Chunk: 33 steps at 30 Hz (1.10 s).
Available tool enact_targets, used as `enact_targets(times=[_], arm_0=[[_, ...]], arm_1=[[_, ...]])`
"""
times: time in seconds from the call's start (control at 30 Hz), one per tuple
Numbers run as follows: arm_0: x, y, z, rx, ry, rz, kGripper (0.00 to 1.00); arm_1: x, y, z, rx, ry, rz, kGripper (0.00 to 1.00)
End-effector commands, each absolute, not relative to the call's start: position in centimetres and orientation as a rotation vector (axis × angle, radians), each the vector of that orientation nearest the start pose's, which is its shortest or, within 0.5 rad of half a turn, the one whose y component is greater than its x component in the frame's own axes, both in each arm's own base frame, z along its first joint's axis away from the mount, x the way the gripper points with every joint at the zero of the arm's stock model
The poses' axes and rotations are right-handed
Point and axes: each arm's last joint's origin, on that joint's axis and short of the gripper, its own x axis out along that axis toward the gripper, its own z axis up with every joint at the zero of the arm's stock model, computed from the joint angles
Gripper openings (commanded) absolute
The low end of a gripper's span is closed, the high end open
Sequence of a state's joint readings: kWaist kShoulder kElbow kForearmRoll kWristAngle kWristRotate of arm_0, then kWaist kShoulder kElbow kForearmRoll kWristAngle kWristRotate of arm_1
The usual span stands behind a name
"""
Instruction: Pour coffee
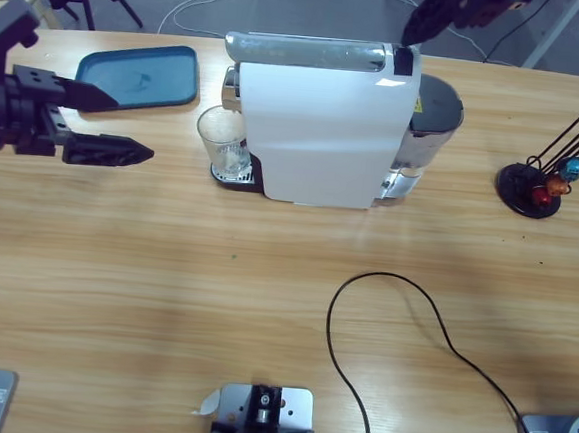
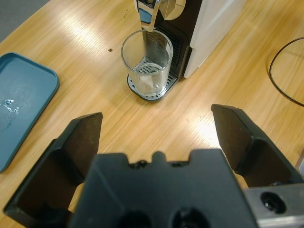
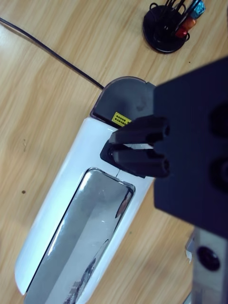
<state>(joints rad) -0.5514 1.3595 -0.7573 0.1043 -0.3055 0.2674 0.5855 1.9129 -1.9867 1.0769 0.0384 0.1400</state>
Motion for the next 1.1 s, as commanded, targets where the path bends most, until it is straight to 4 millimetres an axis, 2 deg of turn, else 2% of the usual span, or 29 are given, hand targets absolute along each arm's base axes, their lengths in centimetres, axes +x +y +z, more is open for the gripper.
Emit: enact_targets(times=[0.03,0.33,0.43,0.47,0.5,0.53,0.6,0.63,0.83,1.1], arm_0=[[19.2,-13.8,28.3,0.331,0.644,-0.920,1.000],[19.2,-13.8,28.3,0.331,0.646,-0.920,1.000],[19.2,-13.8,28.2,0.331,0.648,-0.920,1.000],[19.1,-13.8,28.2,0.331,0.647,-0.920,1.000],[19.1,-13.8,28.3,0.330,0.645,-0.921,1.000],[19.2,-13.8,28.3,0.330,0.646,-0.922,1.000],[19.1,-13.8,28.3,0.330,0.642,-0.921,1.000],[19.0,-13.7,28.4,0.328,0.639,-0.921,1.000],[18.9,-13.6,28.8,0.323,0.627,-0.919,1.000],[19.0,-13.8,28.8,0.315,0.627,-0.934,1.000]], arm_1=[[33.2,22.8,38.1,-0.192,1.077,0.499,0.000],[32.9,23.0,35.8,-0.230,1.155,0.474,0.000],[32.7,22.8,36.9,-0.228,1.112,0.468,0.000],[32.4,22.7,38.0,-0.224,1.076,0.469,0.335],[31.9,22.7,39.5,-0.218,1.031,0.484,0.932],[31.2,22.6,41.2,-0.213,0.982,0.502,1.000],[29.4,22.0,44.0,-0.191,0.901,0.533,1.000],[28.8,22.0,44.4,-0.187,0.895,0.545,1.000],[27.9,22.1,42.8,-0.167,0.969,0.526,1.000],[27.8,22.0,42.9,-0.166,0.962,0.515,1.000]])
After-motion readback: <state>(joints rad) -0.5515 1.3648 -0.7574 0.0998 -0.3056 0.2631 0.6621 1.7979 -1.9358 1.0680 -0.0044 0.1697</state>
